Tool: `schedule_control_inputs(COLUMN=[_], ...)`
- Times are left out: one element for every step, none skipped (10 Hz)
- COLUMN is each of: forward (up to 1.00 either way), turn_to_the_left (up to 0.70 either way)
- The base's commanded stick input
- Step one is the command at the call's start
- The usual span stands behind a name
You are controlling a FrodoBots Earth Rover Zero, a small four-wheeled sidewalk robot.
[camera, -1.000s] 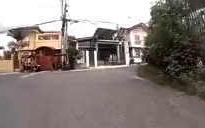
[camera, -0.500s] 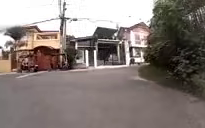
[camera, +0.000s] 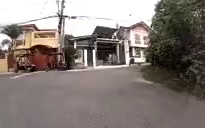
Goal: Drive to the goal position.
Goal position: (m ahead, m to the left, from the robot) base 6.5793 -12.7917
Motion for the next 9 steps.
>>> schedule_control_inputs(forward=[0.70,0.70,0.70,0.70,0.70,0.70,0.70,0.70,0.70], turn_to_the_left=[0.00,0.00,0.00,0.00,0.00,0.00,0.00,0.00,0.00])
